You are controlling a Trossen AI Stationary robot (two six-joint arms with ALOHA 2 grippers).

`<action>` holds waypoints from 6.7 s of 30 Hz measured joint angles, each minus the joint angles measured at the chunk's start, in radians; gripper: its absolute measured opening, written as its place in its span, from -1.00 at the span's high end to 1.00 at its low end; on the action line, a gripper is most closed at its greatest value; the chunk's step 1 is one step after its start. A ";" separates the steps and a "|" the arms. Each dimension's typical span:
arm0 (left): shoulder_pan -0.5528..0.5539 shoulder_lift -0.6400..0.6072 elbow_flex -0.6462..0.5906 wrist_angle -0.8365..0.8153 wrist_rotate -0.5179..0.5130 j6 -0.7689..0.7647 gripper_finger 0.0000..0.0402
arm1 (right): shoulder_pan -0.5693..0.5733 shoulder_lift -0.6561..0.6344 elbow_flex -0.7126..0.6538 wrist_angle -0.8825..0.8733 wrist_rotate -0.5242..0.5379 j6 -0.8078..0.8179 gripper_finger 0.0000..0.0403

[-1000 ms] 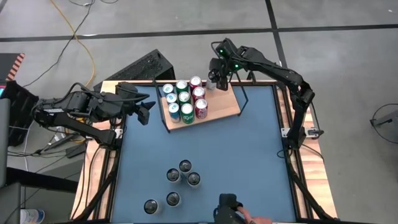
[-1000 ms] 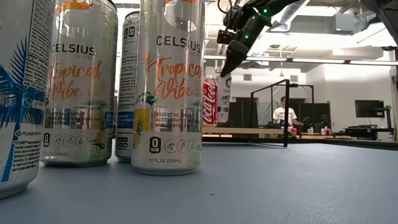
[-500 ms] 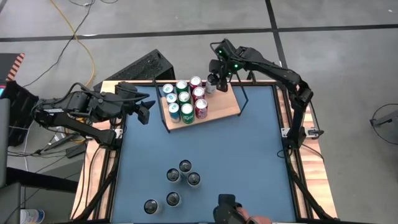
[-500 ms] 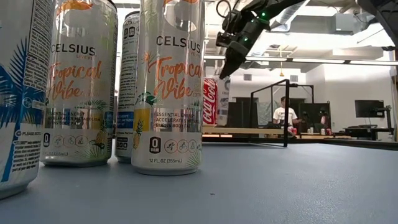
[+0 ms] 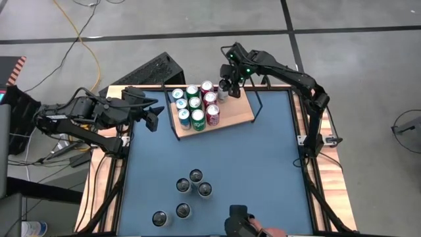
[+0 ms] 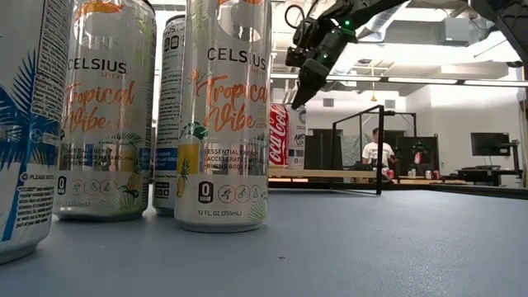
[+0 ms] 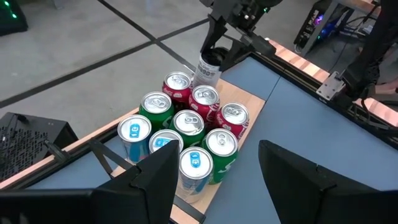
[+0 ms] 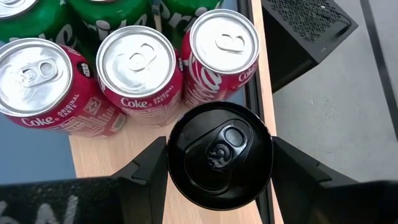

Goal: Place canned beverage on shelf
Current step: Put the middle white blue soda can on the shelf, then put the top right white yellow soda can on the shelf

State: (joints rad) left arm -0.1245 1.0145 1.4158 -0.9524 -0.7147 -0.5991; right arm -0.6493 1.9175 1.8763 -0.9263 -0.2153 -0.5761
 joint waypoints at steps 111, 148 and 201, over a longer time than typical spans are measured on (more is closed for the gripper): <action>0.000 0.000 0.000 -0.008 -0.019 0.012 -0.03 | 0.013 0.002 -0.002 0.052 0.029 0.176 -0.30; 0.000 0.000 0.000 -0.009 -0.031 0.015 -0.03 | 0.015 0.002 -0.002 0.053 0.007 0.132 -0.30; 0.000 0.000 0.000 -0.039 -0.032 -0.010 -0.03 | 0.020 -0.063 -0.002 0.116 0.058 -0.107 -0.29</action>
State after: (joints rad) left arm -0.1244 1.0145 1.4157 -0.9913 -0.7467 -0.6092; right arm -0.6289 1.8543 1.8740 -0.8106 -0.1574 -0.6834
